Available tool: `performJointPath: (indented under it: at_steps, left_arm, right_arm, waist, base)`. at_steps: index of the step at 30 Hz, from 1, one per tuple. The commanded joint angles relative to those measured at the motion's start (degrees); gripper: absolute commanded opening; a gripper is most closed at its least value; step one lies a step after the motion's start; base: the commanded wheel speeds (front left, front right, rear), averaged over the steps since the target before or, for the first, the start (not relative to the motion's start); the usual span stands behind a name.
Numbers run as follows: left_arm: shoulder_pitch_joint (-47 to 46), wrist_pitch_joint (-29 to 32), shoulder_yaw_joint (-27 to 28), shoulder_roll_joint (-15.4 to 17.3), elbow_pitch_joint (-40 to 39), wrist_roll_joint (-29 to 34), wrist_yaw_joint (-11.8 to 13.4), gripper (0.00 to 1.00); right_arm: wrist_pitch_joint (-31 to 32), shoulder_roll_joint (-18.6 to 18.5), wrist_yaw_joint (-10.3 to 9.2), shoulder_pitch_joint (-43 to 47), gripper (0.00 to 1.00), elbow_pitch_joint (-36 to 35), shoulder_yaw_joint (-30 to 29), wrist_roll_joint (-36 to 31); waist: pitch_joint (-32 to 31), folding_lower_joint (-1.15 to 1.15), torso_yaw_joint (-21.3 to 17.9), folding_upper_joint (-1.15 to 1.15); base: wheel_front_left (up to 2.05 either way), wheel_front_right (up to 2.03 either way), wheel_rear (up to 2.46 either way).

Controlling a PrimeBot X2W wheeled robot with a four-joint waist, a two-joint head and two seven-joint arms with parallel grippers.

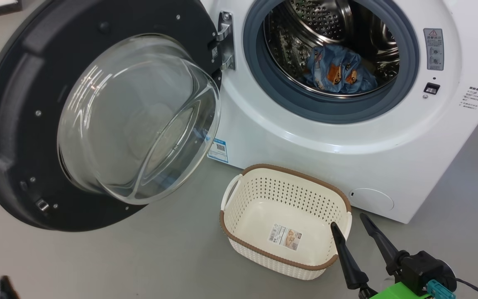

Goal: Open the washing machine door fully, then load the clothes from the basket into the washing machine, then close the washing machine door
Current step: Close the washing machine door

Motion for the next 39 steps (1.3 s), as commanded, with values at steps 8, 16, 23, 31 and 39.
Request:
performJointPath:
  at_steps: [8, 16, 23, 31, 39]
  left_arm:
    - [-11.79, 7.34, 14.28, 8.19, 4.21, -22.7, -5.55, 0.0]
    - [-24.94, 18.65, 21.17, 20.63, 19.1, -36.56, -5.99, 0.0]
    - [-34.45, 25.27, 21.51, 26.1, 28.28, -41.2, -6.1, 0.0]
    - [-42.67, 29.47, 20.12, 29.72, 36.62, -42.34, -6.18, 0.0]
    - [-45.58, 33.49, 19.33, 31.55, 38.46, -42.94, -6.19, 0.0]
  right_arm:
    - [-0.69, -0.37, 0.35, -0.33, 1.0, -1.47, 1.24, -0.32]
    - [-0.69, -0.37, 0.35, 0.17, 1.0, -1.37, 0.97, -0.53]
    - [-0.69, -0.37, 0.35, 1.44, 1.0, -1.82, 0.25, -0.63]
    - [-0.69, -0.37, 0.35, 3.48, 1.0, -2.6, -0.93, -1.5]
    - [-0.69, -0.37, 0.35, 4.05, 1.0, -2.6, -0.59, -3.31]
  waist:
    - [0.92, 0.0, 0.56, 0.0]
    - [1.31, 0.0, 0.54, 0.0]
    - [1.79, 0.0, 0.39, 0.0]
    - [2.35, 0.0, -0.37, 0.0]
    - [3.31, 0.0, -2.57, 0.0]
  base:
    - [0.0, 0.0, 0.0]
    - [0.0, 0.0, 0.0]
    - [0.0, 0.0, 0.0]
    - [0.0, 0.0, 0.0]
    - [0.0, 0.0, 0.0]
